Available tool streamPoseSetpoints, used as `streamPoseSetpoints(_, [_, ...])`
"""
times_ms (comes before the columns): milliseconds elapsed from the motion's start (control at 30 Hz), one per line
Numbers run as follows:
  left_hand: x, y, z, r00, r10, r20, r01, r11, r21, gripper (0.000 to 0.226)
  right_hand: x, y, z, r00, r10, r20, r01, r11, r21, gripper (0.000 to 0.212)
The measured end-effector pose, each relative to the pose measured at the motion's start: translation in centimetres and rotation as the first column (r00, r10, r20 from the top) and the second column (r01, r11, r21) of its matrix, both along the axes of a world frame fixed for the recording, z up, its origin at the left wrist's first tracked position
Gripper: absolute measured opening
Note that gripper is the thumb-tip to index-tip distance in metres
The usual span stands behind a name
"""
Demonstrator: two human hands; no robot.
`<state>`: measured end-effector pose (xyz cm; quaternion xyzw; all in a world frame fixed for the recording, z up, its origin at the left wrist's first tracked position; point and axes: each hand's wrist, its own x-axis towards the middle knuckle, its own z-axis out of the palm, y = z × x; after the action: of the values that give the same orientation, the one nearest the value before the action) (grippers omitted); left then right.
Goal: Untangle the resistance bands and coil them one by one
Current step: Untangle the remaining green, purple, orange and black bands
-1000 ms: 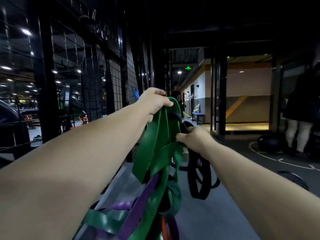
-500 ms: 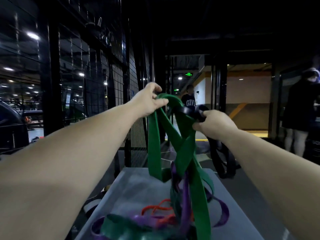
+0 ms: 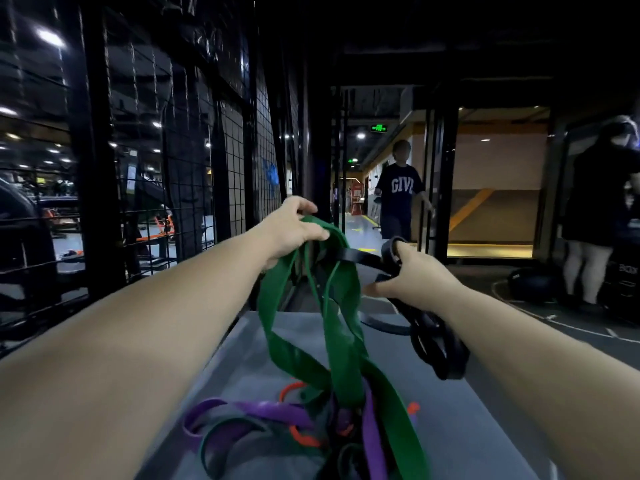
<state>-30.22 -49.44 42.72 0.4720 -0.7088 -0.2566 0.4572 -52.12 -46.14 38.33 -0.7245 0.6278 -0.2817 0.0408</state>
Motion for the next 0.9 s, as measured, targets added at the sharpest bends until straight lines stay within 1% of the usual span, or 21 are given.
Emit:
streamPoseSetpoints(67, [1.0,-0.2,-1.3,0.998,0.039,0.044,-0.041,0.998,0.052,0.051,-0.3,0.0,-1.3,1.0,-0.001,-0.023,0.002,0.999,0.037,0.078])
streamPoseSetpoints(133, [1.8,-0.4,-2.8,0.99,0.102,0.094,-0.109,0.992,0.071,0.052,-0.6,0.1,-2.5,1.0,-0.005,0.003,0.005,0.999,0.051,0.083])
streamPoseSetpoints(167, [2.3,-0.3,-3.6,0.981,0.146,0.129,-0.156,0.986,0.065,0.05,-0.8,0.2,-3.0,1.0,-0.026,0.003,0.025,0.999,0.045,0.081])
streamPoseSetpoints(200, [3.1,-0.5,-4.4,0.963,0.198,0.181,-0.21,0.977,0.05,0.047,-1.2,0.3,-3.5,0.998,-0.053,-0.038,0.054,0.998,0.023,0.073])
streamPoseSetpoints(233, [3.9,-0.4,-5.1,0.935,0.253,0.248,-0.267,0.963,0.026,0.045,-1.8,0.3,-4.2,0.988,-0.088,-0.125,0.087,0.996,-0.011,0.059])
streamPoseSetpoints(267, [4.9,-0.4,-5.9,0.894,0.308,0.325,-0.327,0.945,0.004,0.044,-2.7,0.3,-4.9,0.965,-0.124,-0.23,0.118,0.992,-0.041,0.045])
streamPoseSetpoints(300, [5.9,-0.1,-6.6,0.837,0.362,0.411,-0.386,0.922,-0.027,0.044,-3.7,0.5,-5.7,0.934,-0.157,-0.321,0.152,0.987,-0.041,0.038])
streamPoseSetpoints(333, [7.0,0.0,-7.3,0.764,0.418,0.491,-0.447,0.892,-0.063,0.045,-4.8,0.5,-6.6,0.906,-0.185,-0.38,0.194,0.981,-0.016,0.041])
streamPoseSetpoints(367, [8.0,0.2,-7.9,0.693,0.468,0.549,-0.5,0.86,-0.102,0.048,-5.9,0.6,-7.4,0.893,-0.214,-0.395,0.245,0.969,0.028,0.046])
streamPoseSetpoints(400, [8.9,0.3,-8.5,0.63,0.514,0.582,-0.546,0.826,-0.14,0.05,-6.9,0.7,-8.0,0.895,-0.246,-0.373,0.291,0.954,0.068,0.049])
streamPoseSetpoints(433, [9.6,0.5,-9.0,0.584,0.559,0.589,-0.584,0.793,-0.174,0.052,-7.4,0.8,-8.4,0.897,-0.274,-0.346,0.325,0.941,0.098,0.049])
streamPoseSetpoints(500, [10.4,0.5,-9.6,0.548,0.624,0.558,-0.64,0.742,-0.201,0.054,-7.4,0.9,-9.0,0.906,-0.287,-0.312,0.337,0.934,0.12,0.045])
streamPoseSetpoints(600, [9.8,0.4,-10.3,0.593,0.638,0.491,-0.671,0.729,-0.136,0.054,-5.9,0.6,-9.9,0.916,-0.256,-0.31,0.307,0.943,0.127,0.048])
streamPoseSetpoints(633, [9.3,0.4,-10.3,0.62,0.63,0.466,-0.665,0.738,-0.113,0.052,-5.5,0.3,-10.4,0.927,-0.238,-0.29,0.294,0.942,0.164,0.055])
streamPoseSetpoints(700, [8.1,0.5,-10.0,0.681,0.607,0.409,-0.628,0.772,-0.099,0.051,-5.1,-0.4,-11.4,0.965,-0.179,-0.192,0.234,0.919,0.319,0.079])
streamPoseSetpoints(733, [7.3,0.6,-9.6,0.716,0.59,0.374,-0.598,0.794,-0.11,0.052,-4.9,-0.7,-12.0,0.986,-0.139,-0.095,0.165,0.902,0.4,0.087])
streamPoseSetpoints(767, [6.7,0.7,-9.1,0.748,0.57,0.341,-0.564,0.816,-0.127,0.051,-4.7,-0.8,-12.6,0.995,-0.097,0.03,0.074,0.893,0.445,0.087])
streamPoseSetpoints(800, [6.0,0.8,-8.5,0.772,0.55,0.32,-0.532,0.833,-0.15,0.049,-4.4,-0.9,-13.2,0.985,-0.062,0.164,-0.02,0.89,0.455,0.079])
streamPoseSetpoints(833, [5.5,0.9,-8.0,0.78,0.539,0.319,-0.508,0.842,-0.179,0.047,-4.1,-0.9,-13.9,0.955,-0.039,0.295,-0.102,0.889,0.447,0.065])
streamPoseSetpoints(867, [5.2,1.0,-7.6,0.773,0.537,0.338,-0.492,0.843,-0.215,0.045,-3.6,-0.7,-14.4,0.907,-0.021,0.42,-0.181,0.883,0.434,0.053])
streamPoseSetpoints(900, [5.2,1.1,-7.5,0.752,0.543,0.374,-0.483,0.84,-0.248,0.045,-3.2,-0.6,-15.0,0.864,-0.008,0.503,-0.238,0.875,0.423,0.045])
